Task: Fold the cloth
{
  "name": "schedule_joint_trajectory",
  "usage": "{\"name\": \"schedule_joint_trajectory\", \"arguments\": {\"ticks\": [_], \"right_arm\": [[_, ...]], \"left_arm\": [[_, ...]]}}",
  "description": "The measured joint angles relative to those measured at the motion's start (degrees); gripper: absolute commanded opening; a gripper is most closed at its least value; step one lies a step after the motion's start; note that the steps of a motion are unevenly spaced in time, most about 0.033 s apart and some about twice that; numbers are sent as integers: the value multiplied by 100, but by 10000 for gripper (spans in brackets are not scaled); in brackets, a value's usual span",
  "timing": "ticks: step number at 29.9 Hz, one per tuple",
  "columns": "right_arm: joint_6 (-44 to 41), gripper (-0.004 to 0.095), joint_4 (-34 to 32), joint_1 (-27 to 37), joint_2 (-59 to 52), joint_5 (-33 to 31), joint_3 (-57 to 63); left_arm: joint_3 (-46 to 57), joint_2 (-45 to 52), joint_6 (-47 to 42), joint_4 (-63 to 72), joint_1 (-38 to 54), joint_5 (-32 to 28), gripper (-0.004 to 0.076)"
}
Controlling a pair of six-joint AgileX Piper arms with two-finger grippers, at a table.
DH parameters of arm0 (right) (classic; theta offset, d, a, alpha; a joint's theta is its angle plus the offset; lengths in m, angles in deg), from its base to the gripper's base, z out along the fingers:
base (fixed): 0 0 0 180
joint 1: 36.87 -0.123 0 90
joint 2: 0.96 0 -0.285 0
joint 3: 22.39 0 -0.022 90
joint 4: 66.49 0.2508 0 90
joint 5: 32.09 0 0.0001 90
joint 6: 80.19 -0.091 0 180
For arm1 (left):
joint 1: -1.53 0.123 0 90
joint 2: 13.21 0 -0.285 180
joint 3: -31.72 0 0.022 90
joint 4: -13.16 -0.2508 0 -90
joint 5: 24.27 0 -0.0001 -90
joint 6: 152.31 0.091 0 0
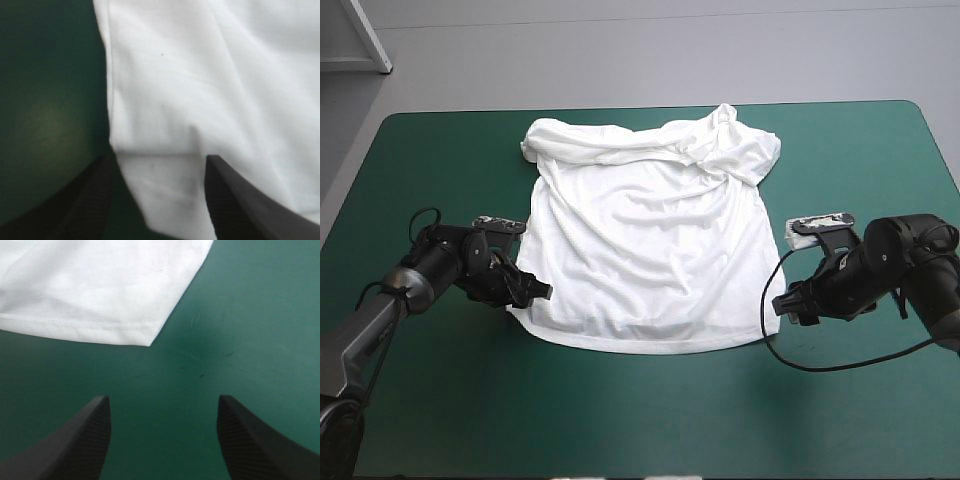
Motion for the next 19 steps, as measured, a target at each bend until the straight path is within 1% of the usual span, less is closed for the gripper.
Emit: {"name": "schedule_joint_trajectory", "arguments": {"ticks": [3, 4, 5, 7, 9, 10, 11, 15, 19], "right_arm": [[-1, 575, 129, 0, -11, 191, 49], [-1, 575, 188, 0, -11, 279, 71], [-1, 575, 231, 0, -11, 380, 117], [-1, 575, 272, 0, -11, 588, 216], [-20, 575, 301, 0, -11, 849, 336], [-41, 575, 315, 0, 10, 943, 372], [-72, 575, 326, 0, 49, 1042, 402], [-217, 575, 368, 0, 350, 1402, 416], [-281, 575, 385, 0, 757, 1591, 416]], "left_arm": [[28, -302, -7, 14, 0, -163, 398], [19, -406, -17, 48, 0, -173, 379], [6, -455, -27, 54, 2, -205, 342], [-14, -513, -33, 141, 2, -176, 235], [-37, -540, -28, 223, 2, -163, 86], [-37, -548, -28, 266, 2, -184, 27], [-37, -553, -28, 294, 2, -191, -6], [-37, -560, -28, 455, 2, -192, -3], [-37, -560, -50, 455, 2, -192, -3]]}}
